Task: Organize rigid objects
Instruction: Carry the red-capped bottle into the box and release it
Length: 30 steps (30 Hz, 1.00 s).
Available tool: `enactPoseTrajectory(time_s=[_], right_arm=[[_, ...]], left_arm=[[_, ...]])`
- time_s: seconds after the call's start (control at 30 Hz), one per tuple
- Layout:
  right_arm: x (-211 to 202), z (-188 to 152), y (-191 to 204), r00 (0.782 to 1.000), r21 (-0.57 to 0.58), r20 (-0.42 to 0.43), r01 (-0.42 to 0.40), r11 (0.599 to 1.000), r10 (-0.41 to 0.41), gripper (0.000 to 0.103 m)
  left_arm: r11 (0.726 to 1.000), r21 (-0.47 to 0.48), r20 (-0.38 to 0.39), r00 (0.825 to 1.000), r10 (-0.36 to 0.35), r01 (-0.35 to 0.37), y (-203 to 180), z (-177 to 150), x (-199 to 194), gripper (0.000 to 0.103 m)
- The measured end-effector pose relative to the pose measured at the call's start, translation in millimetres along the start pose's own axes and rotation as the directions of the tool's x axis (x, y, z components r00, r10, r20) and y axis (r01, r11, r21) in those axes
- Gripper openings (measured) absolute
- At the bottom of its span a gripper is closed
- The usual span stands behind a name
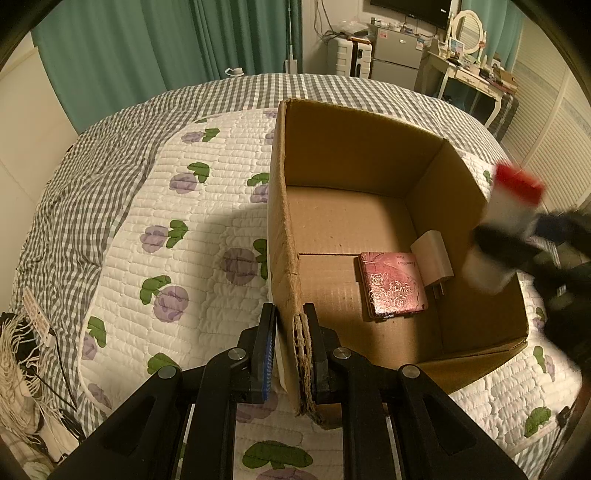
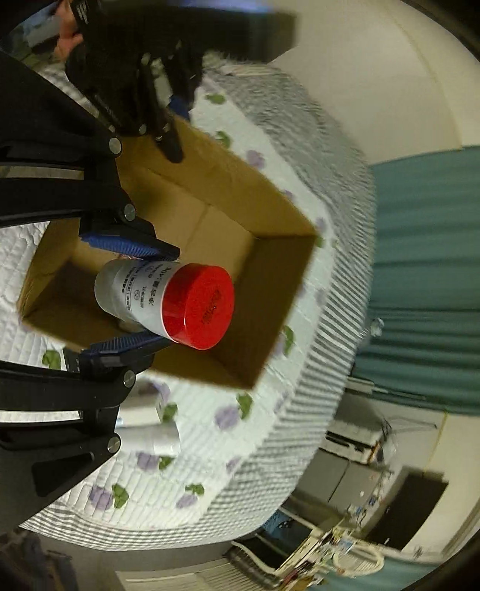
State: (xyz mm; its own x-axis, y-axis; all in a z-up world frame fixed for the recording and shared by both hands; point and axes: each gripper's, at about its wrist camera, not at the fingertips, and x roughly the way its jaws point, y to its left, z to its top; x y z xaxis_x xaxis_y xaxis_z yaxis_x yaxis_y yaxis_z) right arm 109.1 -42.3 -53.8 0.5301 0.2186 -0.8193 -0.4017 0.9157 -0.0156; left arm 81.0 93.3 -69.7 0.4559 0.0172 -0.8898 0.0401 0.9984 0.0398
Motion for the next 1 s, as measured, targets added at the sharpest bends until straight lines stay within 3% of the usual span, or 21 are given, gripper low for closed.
enactPoseTrajectory(time_s=[0.27, 0.47, 0.5, 0.6, 0.73, 1.0], right_arm=[[41.6, -15.5, 11.6, 0.996, -0.014, -0.088, -0.005, 1.0, 0.003, 0.038], [44.1, -19.4, 12.5, 0.996, -0.012, -0.085, -0.013, 1.0, 0.012, 0.038], [41.5, -18.9, 12.6, 0.997, -0.013, -0.074, -0.007, 1.0, 0.006, 0.039], [25.3, -14.9, 10.1, 1.0, 0.005, -0.009, 0.008, 1.0, -0.008, 0.072], [-2.8, -10.3, -9.6, 0.998, 0.062, 0.062, 0.018, 0.998, -0.022, 0.074], [-50.5, -17.0, -77.2, 0.98, 0.218, 0.104, 0.143, 0.965, -0.169, 0.074]], left_arm=[[1.0, 0.005, -0.002, 1.0, -0.002, 0.002, -0.9, 0.0, 0.8, 0.014], [1.0, 0.008, -0.003, 1.0, 0.0, 0.0, -0.7, -0.1, 0.9, 0.014], [1.0, 0.009, -0.004, 1.0, -0.001, 0.001, -0.4, -0.3, 0.8, 0.014], [1.0, 0.011, -0.01, 1.0, -0.009, 0.009, -0.6, -2.1, 0.8, 0.015], [1.0, 0.012, -0.014, 1.0, -0.016, 0.016, 0.1, -4.0, -1.6, 0.015], [1.0, 0.01, -0.013, 1.0, -0.017, 0.018, -0.3, -4.4, -4.6, 0.015]])
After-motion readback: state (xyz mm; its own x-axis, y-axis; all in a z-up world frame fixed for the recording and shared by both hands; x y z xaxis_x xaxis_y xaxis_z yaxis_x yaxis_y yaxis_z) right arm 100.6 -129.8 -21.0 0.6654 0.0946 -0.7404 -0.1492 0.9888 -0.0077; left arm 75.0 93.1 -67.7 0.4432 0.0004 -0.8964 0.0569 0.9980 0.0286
